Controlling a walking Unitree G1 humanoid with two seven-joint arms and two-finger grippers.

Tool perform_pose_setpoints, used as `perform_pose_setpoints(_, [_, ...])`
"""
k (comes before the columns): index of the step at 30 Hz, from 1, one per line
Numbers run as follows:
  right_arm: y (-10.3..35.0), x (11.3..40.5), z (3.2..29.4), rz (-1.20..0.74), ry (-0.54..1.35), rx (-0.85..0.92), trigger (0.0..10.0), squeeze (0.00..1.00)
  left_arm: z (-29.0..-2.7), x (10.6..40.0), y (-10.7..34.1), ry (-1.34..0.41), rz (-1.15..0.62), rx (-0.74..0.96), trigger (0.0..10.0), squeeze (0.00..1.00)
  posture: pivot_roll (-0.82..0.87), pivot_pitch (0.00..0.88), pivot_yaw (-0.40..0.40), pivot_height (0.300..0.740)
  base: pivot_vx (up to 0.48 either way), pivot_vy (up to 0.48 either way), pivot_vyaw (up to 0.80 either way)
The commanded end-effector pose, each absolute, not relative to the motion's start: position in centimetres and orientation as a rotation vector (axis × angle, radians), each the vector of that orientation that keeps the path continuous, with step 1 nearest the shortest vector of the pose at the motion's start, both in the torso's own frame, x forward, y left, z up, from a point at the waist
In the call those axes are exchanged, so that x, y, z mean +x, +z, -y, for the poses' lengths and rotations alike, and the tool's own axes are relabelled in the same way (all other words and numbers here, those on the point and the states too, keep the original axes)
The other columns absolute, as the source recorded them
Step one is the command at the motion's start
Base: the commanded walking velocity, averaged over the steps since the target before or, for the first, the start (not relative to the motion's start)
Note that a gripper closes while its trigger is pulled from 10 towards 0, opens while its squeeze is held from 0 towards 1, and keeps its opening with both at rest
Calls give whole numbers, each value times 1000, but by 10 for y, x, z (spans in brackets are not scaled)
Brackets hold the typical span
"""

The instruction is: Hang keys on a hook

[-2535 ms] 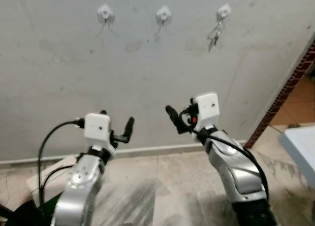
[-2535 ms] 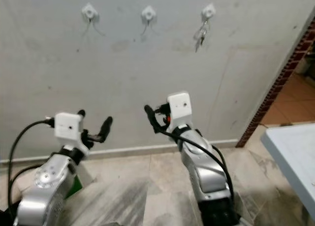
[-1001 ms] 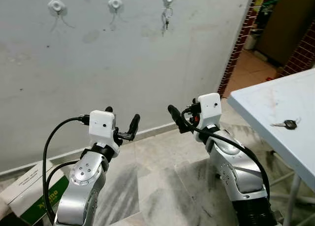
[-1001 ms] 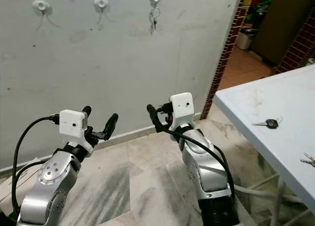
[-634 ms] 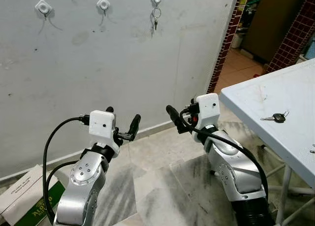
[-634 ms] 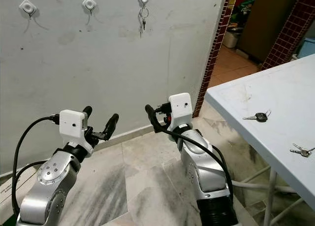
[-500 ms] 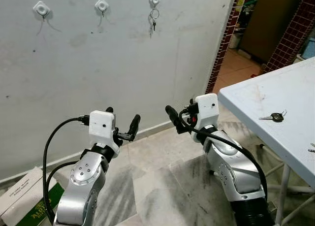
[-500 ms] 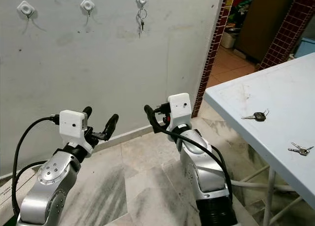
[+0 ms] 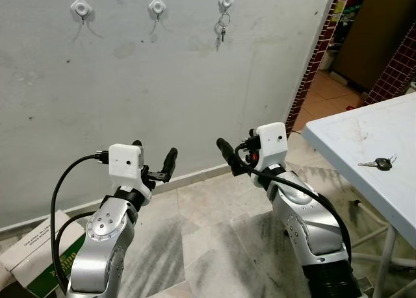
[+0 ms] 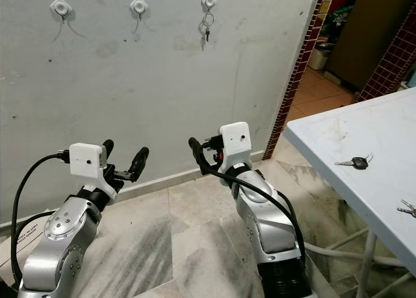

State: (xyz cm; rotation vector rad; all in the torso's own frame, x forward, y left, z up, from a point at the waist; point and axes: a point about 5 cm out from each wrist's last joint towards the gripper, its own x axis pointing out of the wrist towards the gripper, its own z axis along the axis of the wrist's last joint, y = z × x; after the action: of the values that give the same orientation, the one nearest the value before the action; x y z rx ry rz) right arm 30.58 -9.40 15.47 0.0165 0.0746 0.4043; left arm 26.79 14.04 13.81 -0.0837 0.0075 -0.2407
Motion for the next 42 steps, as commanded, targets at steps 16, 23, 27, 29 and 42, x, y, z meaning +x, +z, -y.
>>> perform_pose_setpoints(16, [158,307,96,-62,398,1,10000,0,-140,269,138,-253,-11,-75,10000,0,47,0,-17,740,0,-17,0])
perform_pose_setpoints(23, [159,307,96,-62,396,-1,10000,0,-140,269,138,-255,-10,-74,10000,0,45,0,-16,740,0,-292,0])
perform_pose_setpoints(27, [158,307,96,-64,395,-2,10000,0,-140,269,138,-257,-9,-71,10000,0,45,0,-14,740,0,-308,0])
perform_pose_setpoints(29, [158,307,96,-65,395,-2,10000,0,-140,269,138,-257,-10,-71,10000,0,46,0,-15,740,0,-323,0])
perform_pose_setpoints(42, [157,307,97,-70,390,-4,10000,0,-140,269,138,-259,-13,-72,10000,0,45,2,-14,740,0,-336,0])
